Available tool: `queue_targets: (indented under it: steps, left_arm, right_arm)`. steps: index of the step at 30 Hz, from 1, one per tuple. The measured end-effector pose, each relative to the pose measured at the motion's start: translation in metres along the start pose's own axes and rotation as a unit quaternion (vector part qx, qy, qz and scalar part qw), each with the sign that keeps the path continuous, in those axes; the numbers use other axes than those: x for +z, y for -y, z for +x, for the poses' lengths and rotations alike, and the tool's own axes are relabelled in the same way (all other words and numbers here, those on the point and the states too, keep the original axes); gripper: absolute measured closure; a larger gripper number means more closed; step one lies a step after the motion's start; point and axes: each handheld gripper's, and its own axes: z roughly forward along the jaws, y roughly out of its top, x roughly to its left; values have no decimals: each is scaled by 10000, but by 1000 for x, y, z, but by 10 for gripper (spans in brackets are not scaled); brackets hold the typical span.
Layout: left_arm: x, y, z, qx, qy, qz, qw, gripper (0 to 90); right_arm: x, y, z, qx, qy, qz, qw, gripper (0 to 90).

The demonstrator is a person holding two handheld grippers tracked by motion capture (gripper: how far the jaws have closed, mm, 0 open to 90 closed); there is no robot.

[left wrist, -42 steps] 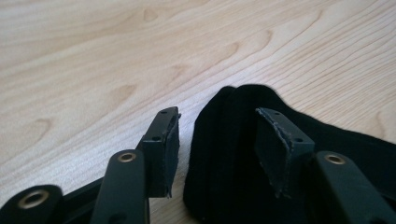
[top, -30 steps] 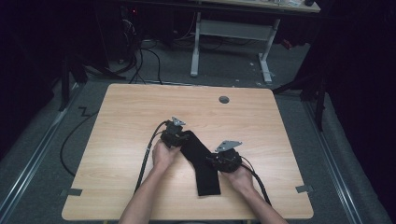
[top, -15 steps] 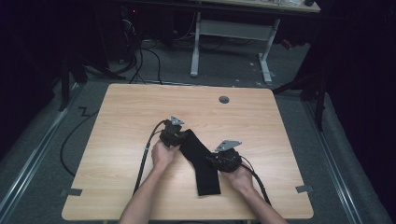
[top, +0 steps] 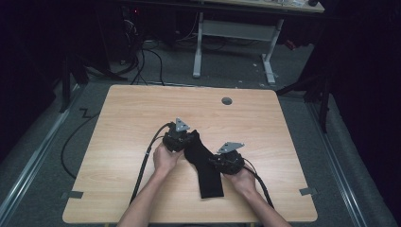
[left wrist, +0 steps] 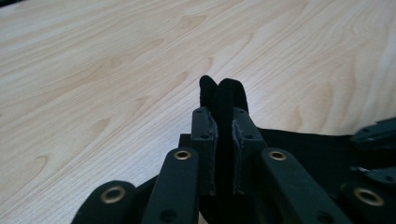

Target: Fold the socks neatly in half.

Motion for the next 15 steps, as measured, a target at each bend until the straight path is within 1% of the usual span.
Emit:
queue_targets:
  steps: [2, 5, 6, 7, 9, 13, 15]
  left_arm:
    - [-2, 0, -6, 105, 37, -6, 9999, 820]
    - [-3, 2, -16, 222, 153, 4, 9996, 818]
    - [-2, 4, -20, 242, 234, 22, 9994, 818]
    - [-2, 5, -23, 246, 273, 38, 9993, 817]
    - [0, 8, -29, 295, 338, 86, 9990, 816]
    - [1, 12, -39, 288, 464, 106, 9985, 814]
    - [2, 14, -43, 322, 515, 153, 9980, 813]
  right_arm:
    - [0, 0, 0, 1, 5, -8, 10000, 682]
    - [0, 0, 0, 2, 14, -4, 10000, 682]
    - [0, 0, 0, -7, 14, -14, 10000, 682]
    - [0, 0, 0, -14, 15, -9, 10000, 682]
    - [0, 0, 0, 3, 11, -3, 10000, 682]
    - [0, 0, 0, 13, 0, 2, 10000, 682]
    - [1, 0, -1, 15, 3, -3, 10000, 682]
